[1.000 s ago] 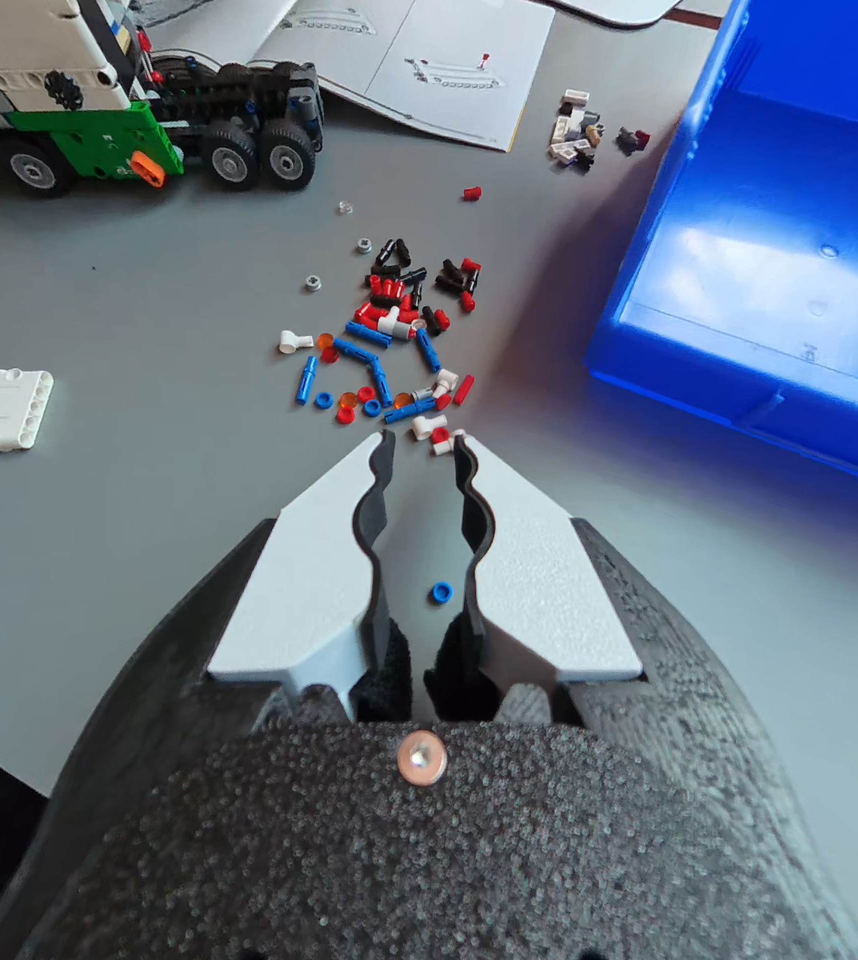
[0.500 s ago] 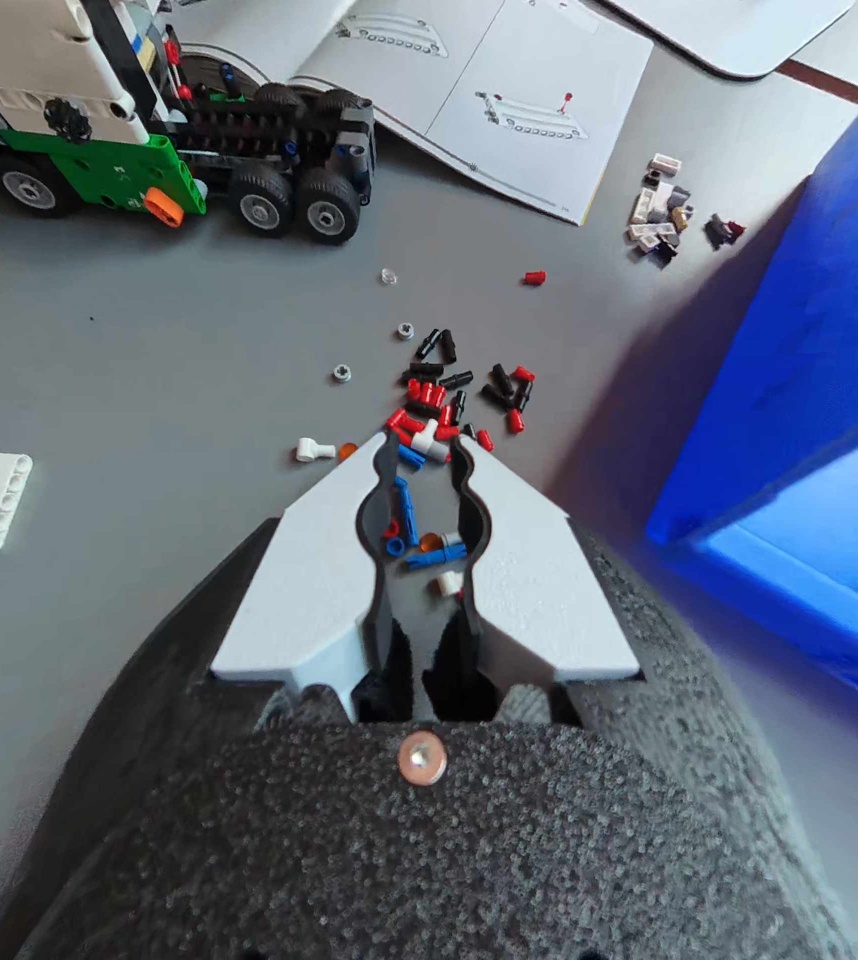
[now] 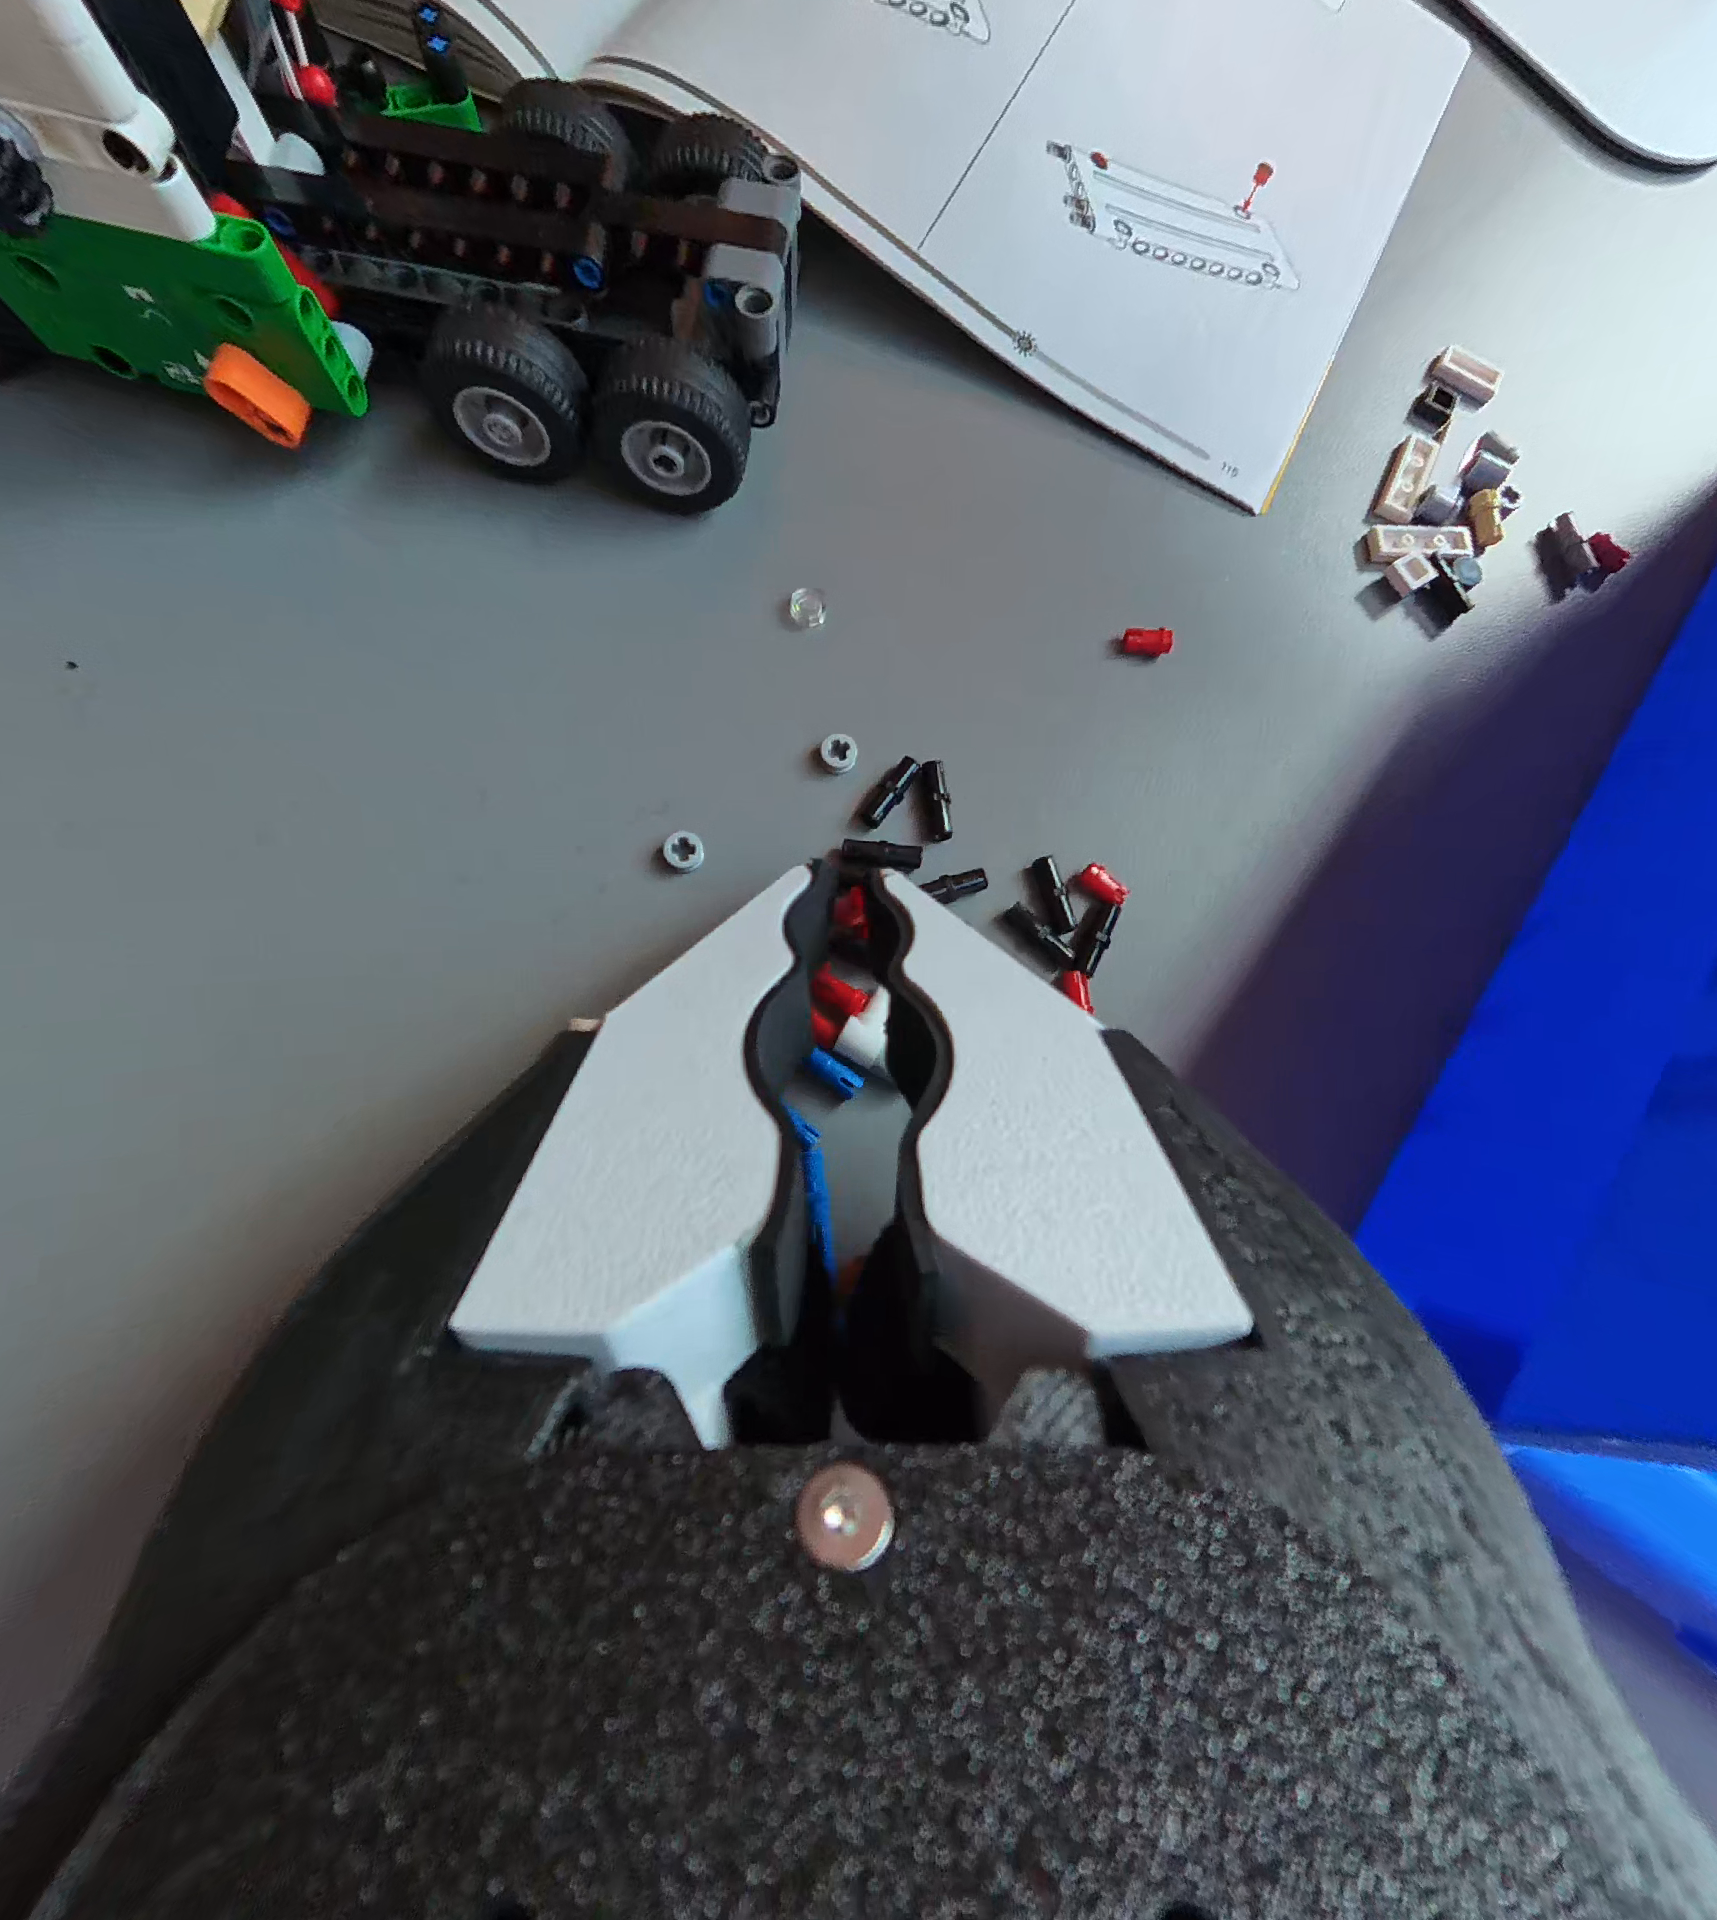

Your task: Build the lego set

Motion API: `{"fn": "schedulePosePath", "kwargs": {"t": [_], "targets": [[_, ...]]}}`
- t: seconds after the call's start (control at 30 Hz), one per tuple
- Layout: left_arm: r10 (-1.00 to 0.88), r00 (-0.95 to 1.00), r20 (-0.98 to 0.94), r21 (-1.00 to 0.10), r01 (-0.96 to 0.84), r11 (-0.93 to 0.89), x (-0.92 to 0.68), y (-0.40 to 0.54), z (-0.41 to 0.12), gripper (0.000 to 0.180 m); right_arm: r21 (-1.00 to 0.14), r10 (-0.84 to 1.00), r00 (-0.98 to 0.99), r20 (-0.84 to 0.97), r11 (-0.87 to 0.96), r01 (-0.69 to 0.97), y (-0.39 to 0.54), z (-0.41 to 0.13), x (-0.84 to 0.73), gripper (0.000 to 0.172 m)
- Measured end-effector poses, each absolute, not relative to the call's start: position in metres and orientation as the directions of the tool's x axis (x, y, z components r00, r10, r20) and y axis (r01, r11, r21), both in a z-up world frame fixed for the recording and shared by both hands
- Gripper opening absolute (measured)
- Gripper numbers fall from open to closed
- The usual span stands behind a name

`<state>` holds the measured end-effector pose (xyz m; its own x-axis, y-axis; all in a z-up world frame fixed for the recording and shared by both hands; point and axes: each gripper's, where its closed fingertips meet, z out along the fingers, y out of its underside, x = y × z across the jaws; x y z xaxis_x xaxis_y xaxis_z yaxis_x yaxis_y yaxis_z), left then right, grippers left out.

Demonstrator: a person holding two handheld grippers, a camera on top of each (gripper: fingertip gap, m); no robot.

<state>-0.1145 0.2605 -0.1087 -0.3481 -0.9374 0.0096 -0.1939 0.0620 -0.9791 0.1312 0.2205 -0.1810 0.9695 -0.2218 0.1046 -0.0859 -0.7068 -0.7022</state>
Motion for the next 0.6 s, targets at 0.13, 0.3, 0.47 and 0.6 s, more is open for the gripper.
{"fn": "schedulePosePath", "kwargs": {"t": [0.13, 0.3, 0.47, 0.6], "targets": [[-0.936, -0.351, 0.022, -0.98, -0.193, 0.049, -0.115, 0.261, -0.108, 0.028, -0.711, -0.218, 0.968, 0.121, -0.7, -0.069, 0.22, -0.176, 0.13, 0.005], [-0.937, -0.349, 0.018, -0.981, -0.186, 0.05, -0.115, 0.262, -0.107, 0.028, -0.741, -0.234, 0.961, 0.144, -0.669, -0.052, 0.21, -0.16, 0.131, 0.003], [-0.937, -0.35, 0.019, -0.982, -0.183, 0.049, -0.116, 0.262, -0.106, 0.028, -0.735, -0.221, 0.968, 0.115, -0.675, -0.067, 0.213, -0.17, 0.13, 0.016], [-0.937, -0.349, 0.019, -0.983, -0.176, 0.046, -0.116, 0.262, -0.105, 0.028, -0.71, -0.199, 0.97, 0.136, -0.703, -0.044, 0.218, -0.182, 0.13, 0.016]]}}
